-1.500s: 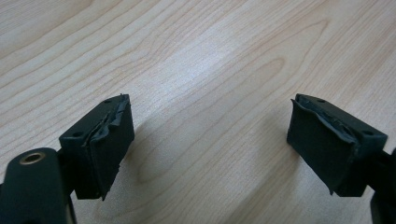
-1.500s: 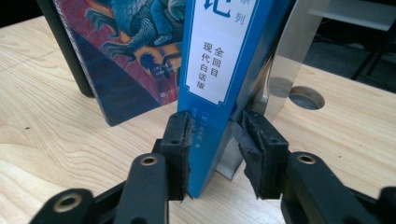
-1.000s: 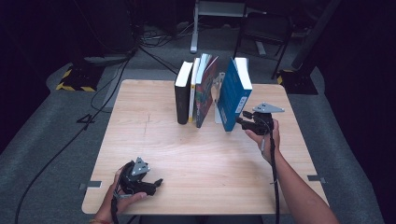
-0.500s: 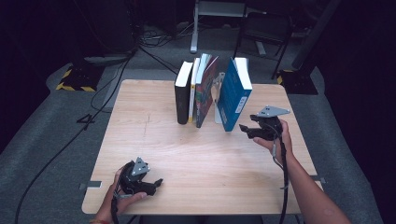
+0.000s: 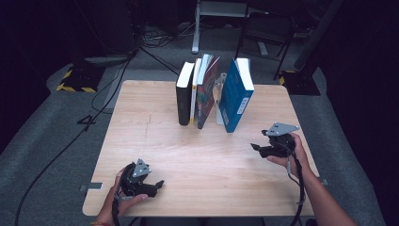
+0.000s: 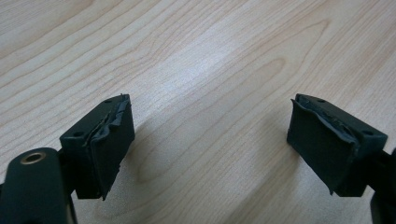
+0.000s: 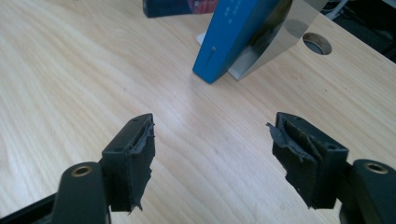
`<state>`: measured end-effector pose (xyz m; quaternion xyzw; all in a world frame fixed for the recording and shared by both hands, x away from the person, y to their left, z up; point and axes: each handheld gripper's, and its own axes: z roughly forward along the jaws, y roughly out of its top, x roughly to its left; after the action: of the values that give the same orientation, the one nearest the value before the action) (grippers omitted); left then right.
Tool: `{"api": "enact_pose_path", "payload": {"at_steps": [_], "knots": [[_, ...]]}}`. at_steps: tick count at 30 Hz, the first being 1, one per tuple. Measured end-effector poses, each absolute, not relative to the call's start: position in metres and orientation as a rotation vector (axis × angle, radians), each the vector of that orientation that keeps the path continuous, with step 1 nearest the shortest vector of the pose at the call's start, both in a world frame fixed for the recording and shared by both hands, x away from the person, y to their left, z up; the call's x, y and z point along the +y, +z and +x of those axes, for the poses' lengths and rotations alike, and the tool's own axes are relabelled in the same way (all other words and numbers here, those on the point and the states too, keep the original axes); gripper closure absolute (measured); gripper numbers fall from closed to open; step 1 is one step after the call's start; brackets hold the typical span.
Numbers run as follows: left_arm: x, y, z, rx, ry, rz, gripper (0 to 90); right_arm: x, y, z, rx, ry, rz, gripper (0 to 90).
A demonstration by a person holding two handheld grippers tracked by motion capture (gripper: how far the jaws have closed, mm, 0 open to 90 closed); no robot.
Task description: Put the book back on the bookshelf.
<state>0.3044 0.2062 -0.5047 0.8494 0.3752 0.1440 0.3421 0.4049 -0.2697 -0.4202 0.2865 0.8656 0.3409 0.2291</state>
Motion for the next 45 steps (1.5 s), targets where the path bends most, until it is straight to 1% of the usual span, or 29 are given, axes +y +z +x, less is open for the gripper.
{"api": "enact_pose_path", "payload": {"at_steps": [3,4,13,14,15,21,28,31,38,42,45], "knots": [[0.206,-0.505,0.304,0.976,0.375,2.208,15.0,-0.275,-0.423,0.399,2.395,0.924,0.767,29.8],[0.206,-0.505,0.304,0.979,0.372,2.205,15.0,-0.281,-0.427,0.392,2.399,0.918,0.745,29.7],[0.207,-0.505,0.303,0.985,0.387,2.205,15.3,-0.311,-0.441,0.368,2.418,0.941,0.749,28.0],[0.207,-0.505,0.303,0.984,0.384,2.208,15.2,-0.314,-0.443,0.366,2.418,0.948,0.755,27.6],[0.207,-0.505,0.303,0.983,0.383,2.208,15.2,-0.321,-0.446,0.361,2.415,0.966,0.764,25.1],[0.207,-0.505,0.303,0.984,0.384,2.207,15.2,-0.338,-0.454,0.351,2.398,0.977,0.792,25.0],[0.207,-0.505,0.302,0.997,0.381,2.197,15.2,-0.369,-0.472,0.336,2.347,0.973,0.93,24.5],[0.207,-0.505,0.301,1.0,0.385,2.203,15.3,-0.382,-0.476,0.33,2.319,1.022,0.985,24.2],[0.208,-0.505,0.3,1.003,0.396,2.197,15.3,-0.395,-0.484,0.321,2.337,1.034,1.035,22.9],[0.208,-0.505,0.299,1.011,0.389,2.193,15.4,-0.396,-0.494,0.32,2.367,1.008,1.07,22.6],[0.21,-0.505,0.297,1.014,0.397,2.194,15.4,-0.395,-0.503,0.319,2.386,1.027,1.07,19.0]]}}
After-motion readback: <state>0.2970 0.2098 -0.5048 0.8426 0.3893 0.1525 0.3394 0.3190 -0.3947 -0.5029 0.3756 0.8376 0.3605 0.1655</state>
